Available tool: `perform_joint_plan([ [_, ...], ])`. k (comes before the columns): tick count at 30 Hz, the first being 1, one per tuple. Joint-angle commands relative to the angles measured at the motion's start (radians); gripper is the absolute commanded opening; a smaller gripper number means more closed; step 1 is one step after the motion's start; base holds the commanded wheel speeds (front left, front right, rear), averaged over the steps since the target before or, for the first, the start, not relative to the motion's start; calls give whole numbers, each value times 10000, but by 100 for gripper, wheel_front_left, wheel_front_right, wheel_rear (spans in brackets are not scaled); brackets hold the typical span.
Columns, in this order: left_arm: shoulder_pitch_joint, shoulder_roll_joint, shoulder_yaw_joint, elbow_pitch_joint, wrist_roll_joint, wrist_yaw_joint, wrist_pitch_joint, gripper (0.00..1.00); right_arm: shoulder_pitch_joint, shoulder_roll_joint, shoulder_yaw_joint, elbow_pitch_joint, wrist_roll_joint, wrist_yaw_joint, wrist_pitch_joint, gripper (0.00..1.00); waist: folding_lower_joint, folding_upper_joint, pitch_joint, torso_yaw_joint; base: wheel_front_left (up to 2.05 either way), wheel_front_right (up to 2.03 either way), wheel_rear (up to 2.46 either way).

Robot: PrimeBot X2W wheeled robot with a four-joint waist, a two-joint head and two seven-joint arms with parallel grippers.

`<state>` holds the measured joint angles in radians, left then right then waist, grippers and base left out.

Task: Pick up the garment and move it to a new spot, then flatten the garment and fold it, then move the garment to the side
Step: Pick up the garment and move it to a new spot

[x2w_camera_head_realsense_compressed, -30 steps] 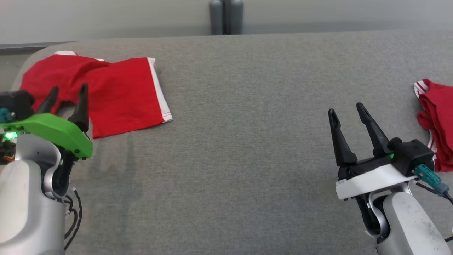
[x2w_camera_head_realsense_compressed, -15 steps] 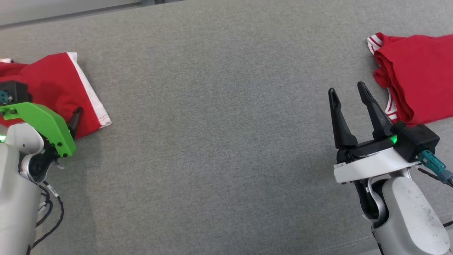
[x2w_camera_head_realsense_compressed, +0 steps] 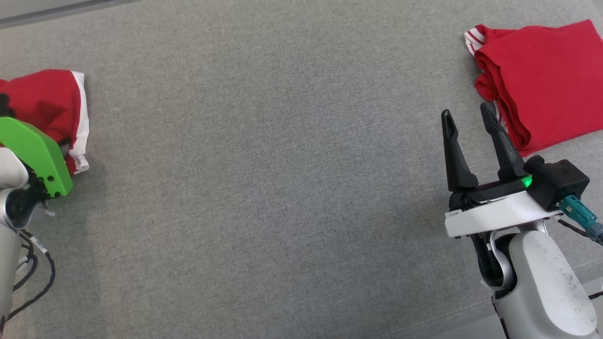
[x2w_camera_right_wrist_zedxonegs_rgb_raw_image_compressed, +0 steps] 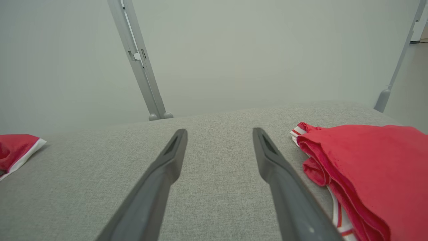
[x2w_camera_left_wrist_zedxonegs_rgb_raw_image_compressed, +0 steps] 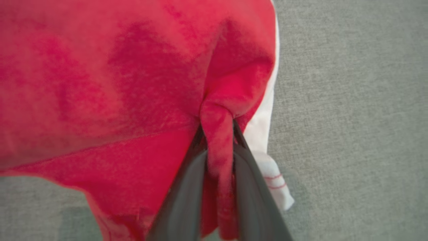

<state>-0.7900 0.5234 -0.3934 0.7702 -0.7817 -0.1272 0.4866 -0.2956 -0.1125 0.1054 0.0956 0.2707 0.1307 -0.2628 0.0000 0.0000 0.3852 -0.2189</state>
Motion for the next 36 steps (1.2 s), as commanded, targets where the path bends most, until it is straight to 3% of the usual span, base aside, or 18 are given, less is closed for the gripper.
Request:
perform_joint_plan([
  [1,259,-178,-341,15,-58,-60,87,0,82,-7,-45,57,-51,3,-25,100,0,0,-390,115,0,0,0],
  [11,-296,345,-1820,-1789,-30,-46,-123,0,547,-102,-63,302,34,1,-25,100,0,0,-1910,170,0,0,0],
  [20,-664,323,-3112,-4275,-295,-45,-333,0,846,-104,-72,411,132,3,-25,100,0,0,-2753,-546,0,0,0],
  [29,-179,-585,-4470,-5609,66,-45,-1034,0,985,-151,-345,290,157,3,-25,100,0,0,-2525,-1201,0,0,0],
  [36,849,-1675,-5784,-4491,670,-45,-2037,0,973,-187,-268,417,182,3,-25,100,0,0,-2313,-1167,0,0,0],
])
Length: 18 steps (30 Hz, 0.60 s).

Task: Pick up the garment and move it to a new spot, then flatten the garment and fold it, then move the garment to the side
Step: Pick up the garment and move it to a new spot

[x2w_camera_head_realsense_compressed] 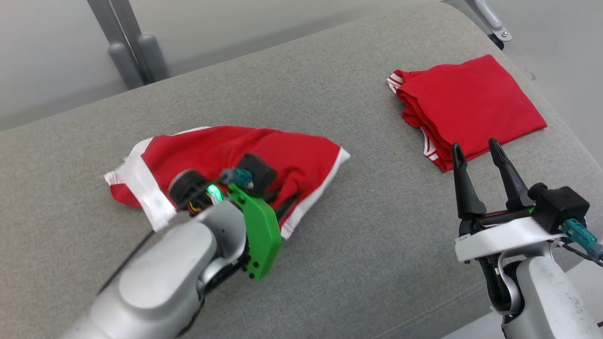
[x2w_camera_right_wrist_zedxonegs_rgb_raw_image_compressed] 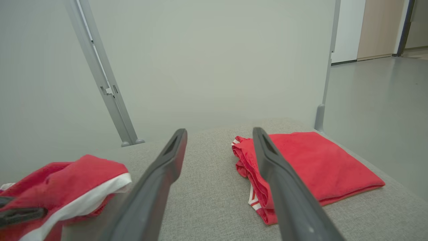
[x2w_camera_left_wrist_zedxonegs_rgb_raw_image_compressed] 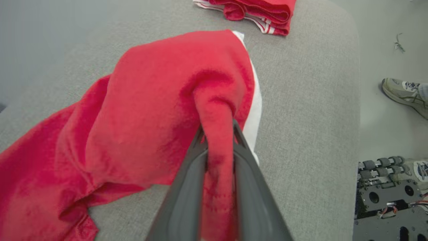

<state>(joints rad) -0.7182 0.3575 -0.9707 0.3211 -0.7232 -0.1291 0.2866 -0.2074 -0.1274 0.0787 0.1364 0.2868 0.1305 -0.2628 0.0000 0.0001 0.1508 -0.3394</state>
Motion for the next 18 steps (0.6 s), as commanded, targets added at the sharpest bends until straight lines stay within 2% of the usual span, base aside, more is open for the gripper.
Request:
perform_joint_plan([
  [1,255,-197,-198,302,139,-26,-270,0,82,-63,2,18,23,5,-25,100,0,-1,48,98,0,0,0],
  [2,304,-321,-302,571,230,-26,-488,0,70,-76,32,38,22,5,-25,100,0,-1,56,149,0,0,0],
  [3,353,-467,-503,911,332,-25,-741,13,50,-106,49,69,27,5,-25,100,0,-1,60,225,0,0,0],
  [4,453,-629,-696,1152,299,-25,-926,50,25,-124,96,99,29,5,-25,100,0,-1,62,278,0,0,0],
  [5,525,-803,-933,1386,258,-25,-1187,100,-3,-149,133,139,21,5,-25,100,0,-1,48,350,0,0,0],
  [11,162,-1167,-1558,2508,211,-11,-2393,100,-71,-307,233,245,12,5,-25,100,0,-1,-101,878,0,0,0],
  [18,91,-951,-1072,2484,44,164,-3627,100,270,-429,209,210,-49,5,-25,100,0,-1,-560,1644,0,0,0],
])
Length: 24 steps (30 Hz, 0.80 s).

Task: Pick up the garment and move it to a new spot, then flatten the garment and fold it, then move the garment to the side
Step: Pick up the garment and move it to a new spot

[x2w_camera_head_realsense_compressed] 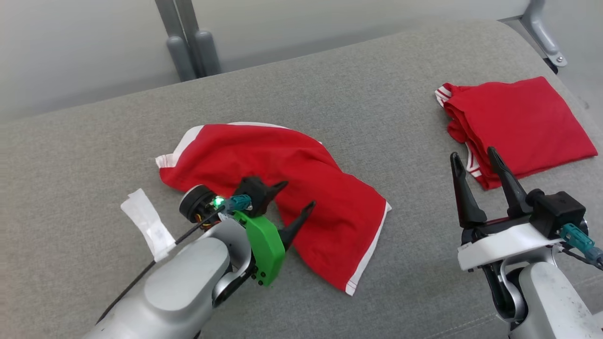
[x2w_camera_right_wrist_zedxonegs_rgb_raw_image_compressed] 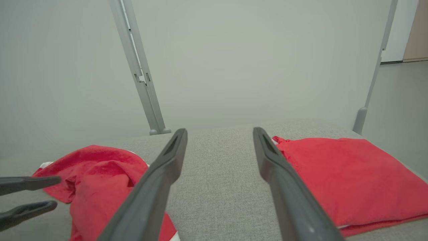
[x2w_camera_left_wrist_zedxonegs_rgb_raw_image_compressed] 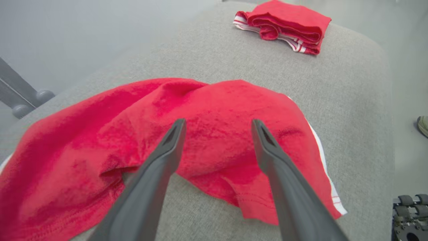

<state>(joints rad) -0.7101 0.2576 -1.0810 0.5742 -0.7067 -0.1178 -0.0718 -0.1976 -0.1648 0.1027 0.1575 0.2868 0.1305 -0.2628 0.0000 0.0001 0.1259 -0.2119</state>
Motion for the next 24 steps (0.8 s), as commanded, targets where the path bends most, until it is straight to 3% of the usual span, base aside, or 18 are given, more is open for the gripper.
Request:
perform_joint_plan([
  [1,72,122,114,-148,-157,108,-135,100,190,-79,-8,5,-44,5,-25,100,0,-1,-377,465,0,0,0],
  [7,591,1040,788,-1166,-312,992,-666,100,455,-215,7,-34,8,5,-25,100,0,-1,-838,1118,0,0,0],
  [16,2490,2710,2561,-2931,-738,3026,-1810,100,957,-207,-152,-51,89,5,-25,100,0,-1,-1230,1761,0,0,0],
  [21,3914,2989,4297,-4011,-480,3944,-1941,100,1158,-75,-307,-142,89,5,-25,100,0,-1,-1243,1875,0,0,0],
  [24,4967,2790,5304,-4642,-21,3980,-1927,100,1371,-63,-508,-169,14,3,-25,100,0,-1,-1280,2003,0,0,0],
])
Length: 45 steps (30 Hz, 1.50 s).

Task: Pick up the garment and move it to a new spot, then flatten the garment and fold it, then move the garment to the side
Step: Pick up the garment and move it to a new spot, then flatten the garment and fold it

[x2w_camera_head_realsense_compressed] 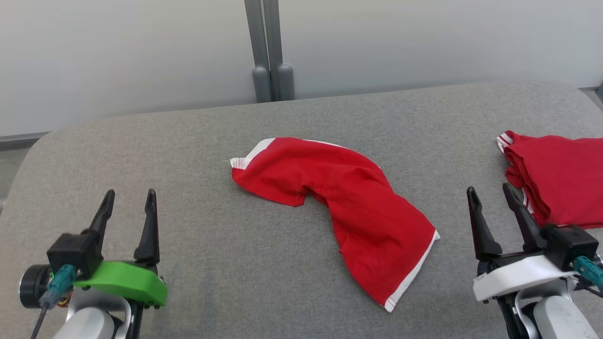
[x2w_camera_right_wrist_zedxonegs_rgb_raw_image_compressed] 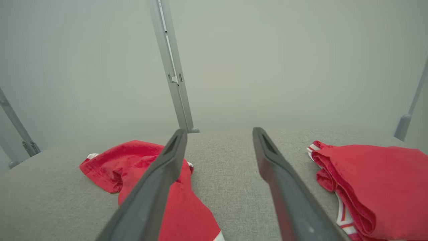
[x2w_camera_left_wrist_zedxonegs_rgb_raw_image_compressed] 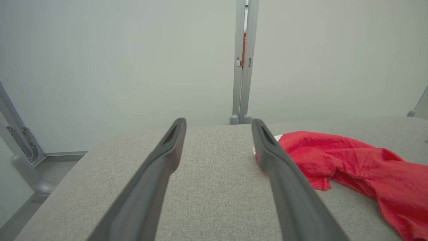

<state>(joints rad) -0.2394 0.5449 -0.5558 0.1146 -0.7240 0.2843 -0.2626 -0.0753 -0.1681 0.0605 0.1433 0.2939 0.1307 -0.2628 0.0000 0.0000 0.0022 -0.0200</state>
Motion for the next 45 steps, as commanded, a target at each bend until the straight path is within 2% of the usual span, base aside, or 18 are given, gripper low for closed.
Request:
perform_joint_plan([
  [1,449,-134,326,-187,323,-87,-20,100,216,-18,-142,-32,-85,1,-25,100,0,0,-63,121,0,0,0],
  [3,916,-255,900,-407,557,-126,-22,100,380,4,-182,-45,-132,3,-25,100,0,0,-102,142,0,0,0],
  [9,2310,-1210,2575,-1106,1515,-375,-24,100,563,58,-374,-224,-190,3,-25,100,0,0,-104,46,0,0,0],
  [15,3018,-2333,3427,-1226,2354,-1053,-25,100,588,-76,-454,-363,-307,3,-25,100,0,0,-82,-51,0,0,0],
  [19,3105,-2779,3795,-1011,2766,-1522,-25,100,607,-115,-432,-381,-339,3,-25,100,0,0,-87,-107,0,0,0],
  [28,3069,-3336,4474,-672,3381,-2240,-26,100,486,-45,-385,-345,-264,3,-25,100,0,0,-77,-259,0,0,0],
  [45,2874,-4007,5217,-351,4089,-2976,-26,100,319,-102,-255,-258,-221,3,-25,100,0,0,-86,-220,0,0,0],
])
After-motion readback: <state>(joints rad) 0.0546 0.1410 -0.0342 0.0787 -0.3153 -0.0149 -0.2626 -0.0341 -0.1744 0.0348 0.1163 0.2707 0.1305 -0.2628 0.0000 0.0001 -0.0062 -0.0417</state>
